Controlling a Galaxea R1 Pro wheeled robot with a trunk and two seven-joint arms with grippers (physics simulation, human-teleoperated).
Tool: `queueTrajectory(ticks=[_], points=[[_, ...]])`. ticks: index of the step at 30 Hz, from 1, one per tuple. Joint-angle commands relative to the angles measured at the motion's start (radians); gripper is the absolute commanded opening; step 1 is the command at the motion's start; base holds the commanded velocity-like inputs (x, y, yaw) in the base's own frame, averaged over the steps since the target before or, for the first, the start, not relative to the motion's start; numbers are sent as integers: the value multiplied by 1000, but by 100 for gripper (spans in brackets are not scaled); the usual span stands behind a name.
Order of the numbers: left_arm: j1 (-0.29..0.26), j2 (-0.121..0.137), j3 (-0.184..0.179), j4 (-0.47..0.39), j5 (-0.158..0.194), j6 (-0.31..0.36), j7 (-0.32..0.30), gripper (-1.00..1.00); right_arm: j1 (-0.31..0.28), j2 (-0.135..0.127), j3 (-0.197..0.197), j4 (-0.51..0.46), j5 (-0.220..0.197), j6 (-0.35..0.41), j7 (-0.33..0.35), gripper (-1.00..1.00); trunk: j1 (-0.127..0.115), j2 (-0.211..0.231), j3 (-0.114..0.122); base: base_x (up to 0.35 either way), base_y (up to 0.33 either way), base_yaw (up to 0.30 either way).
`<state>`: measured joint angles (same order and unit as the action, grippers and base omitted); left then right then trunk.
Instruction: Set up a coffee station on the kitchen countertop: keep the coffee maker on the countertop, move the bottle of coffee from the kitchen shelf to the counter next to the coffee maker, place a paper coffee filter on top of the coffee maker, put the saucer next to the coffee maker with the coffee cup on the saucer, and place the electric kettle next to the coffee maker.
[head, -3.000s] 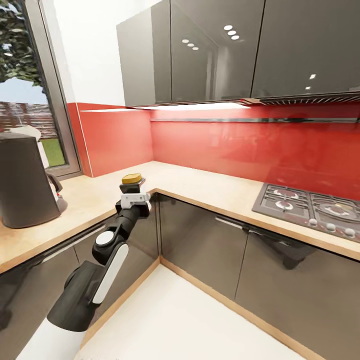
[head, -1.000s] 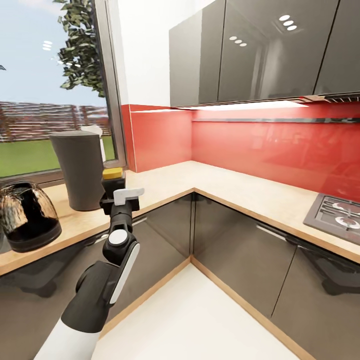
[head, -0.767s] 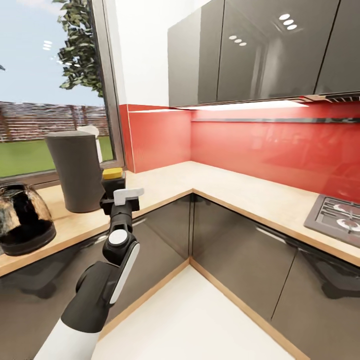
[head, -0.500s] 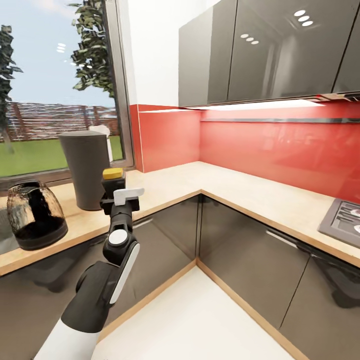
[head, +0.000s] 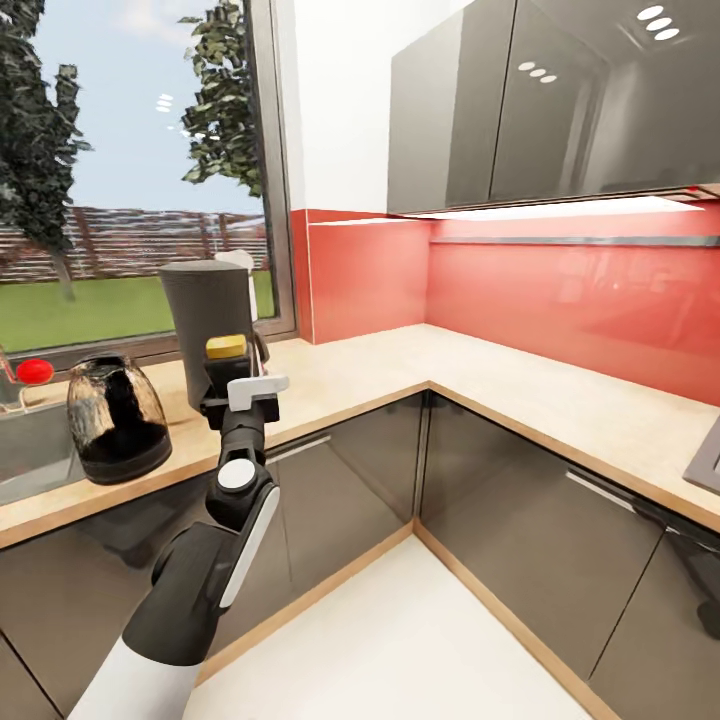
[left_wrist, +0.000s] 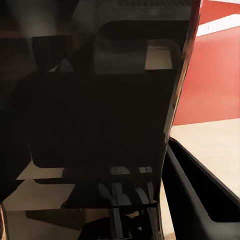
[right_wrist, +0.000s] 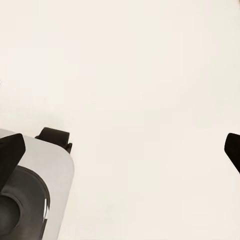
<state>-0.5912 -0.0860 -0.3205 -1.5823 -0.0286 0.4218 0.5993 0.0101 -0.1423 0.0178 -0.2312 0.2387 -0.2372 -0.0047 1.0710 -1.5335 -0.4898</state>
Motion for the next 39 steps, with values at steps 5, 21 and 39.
queueTrajectory(ticks=[5, 21, 39], points=[[-1, 0, -3, 0, -5, 9, 2, -100, 1, 0, 1, -1, 4, -2, -1, 100, 0, -1, -1, 0, 0, 137], [-1, 0, -3, 1, -5, 9, -59, -100, 1, 0, 1, -1, 4, -1, -1, 100, 0, -1, -1, 46, -60, 152], [-1, 1, 4, 4, -10, 152, -255, -100, 1, -2, 4, 0, 5, 1, 3, 100, 0, -1, -1, 3, -4, 59]])
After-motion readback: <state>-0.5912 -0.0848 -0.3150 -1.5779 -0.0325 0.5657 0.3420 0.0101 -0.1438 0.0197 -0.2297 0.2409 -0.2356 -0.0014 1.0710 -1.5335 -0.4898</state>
